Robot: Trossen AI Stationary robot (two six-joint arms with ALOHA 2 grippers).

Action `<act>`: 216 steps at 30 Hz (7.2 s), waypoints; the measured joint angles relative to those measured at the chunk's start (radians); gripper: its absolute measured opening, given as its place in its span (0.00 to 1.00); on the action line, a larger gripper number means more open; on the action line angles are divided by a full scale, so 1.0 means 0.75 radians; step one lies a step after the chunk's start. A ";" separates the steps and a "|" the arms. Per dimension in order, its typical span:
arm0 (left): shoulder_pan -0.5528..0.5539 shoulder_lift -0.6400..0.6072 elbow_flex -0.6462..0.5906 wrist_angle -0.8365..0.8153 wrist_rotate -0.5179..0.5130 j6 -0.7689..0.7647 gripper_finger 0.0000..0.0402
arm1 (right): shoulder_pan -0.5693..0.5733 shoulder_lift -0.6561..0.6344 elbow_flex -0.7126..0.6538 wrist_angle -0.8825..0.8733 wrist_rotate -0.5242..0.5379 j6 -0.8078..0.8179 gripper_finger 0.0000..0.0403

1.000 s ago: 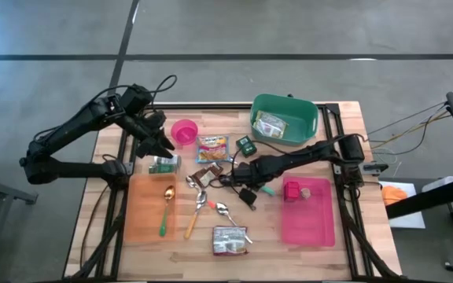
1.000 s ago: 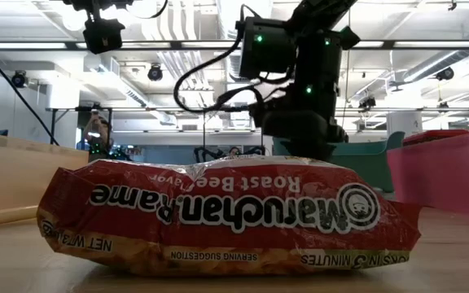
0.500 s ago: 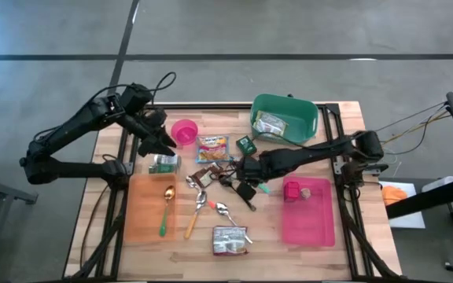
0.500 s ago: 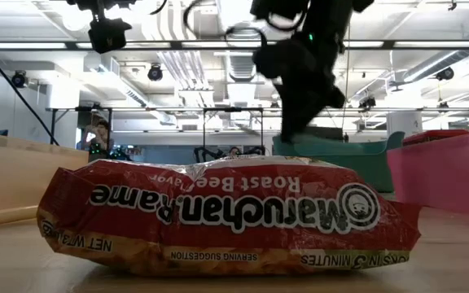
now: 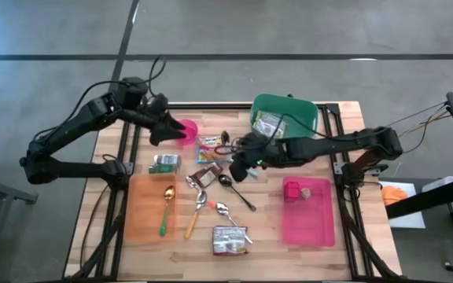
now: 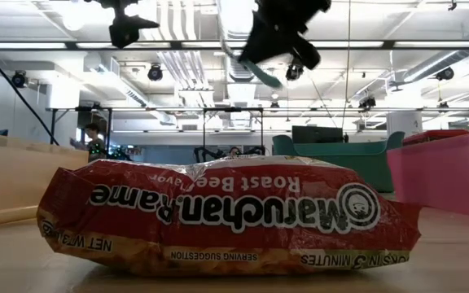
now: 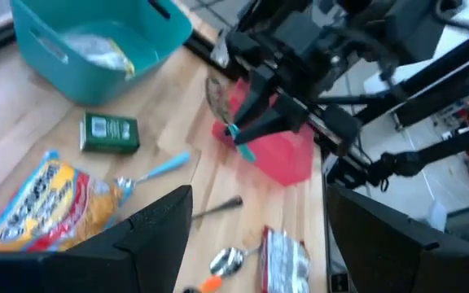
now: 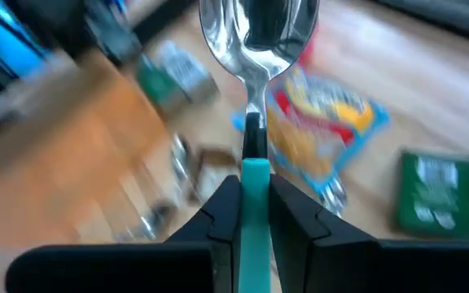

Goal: Pick & Place Food Item
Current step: Put the light green spoon into the orange bin

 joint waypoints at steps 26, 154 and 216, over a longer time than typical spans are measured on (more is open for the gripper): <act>-0.280 0.193 -0.003 0.490 -0.304 -0.184 0.70 | -0.081 -0.018 0.001 0.678 0.032 -0.240 0.08; -1.227 -0.319 -0.600 -0.324 -0.625 -1.470 0.03 | -0.077 -0.014 -0.006 0.659 -0.254 -0.297 0.73; -1.294 -0.315 -1.108 0.101 -0.641 -1.908 0.08 | -0.077 -0.014 -0.004 0.627 -0.250 -0.255 0.73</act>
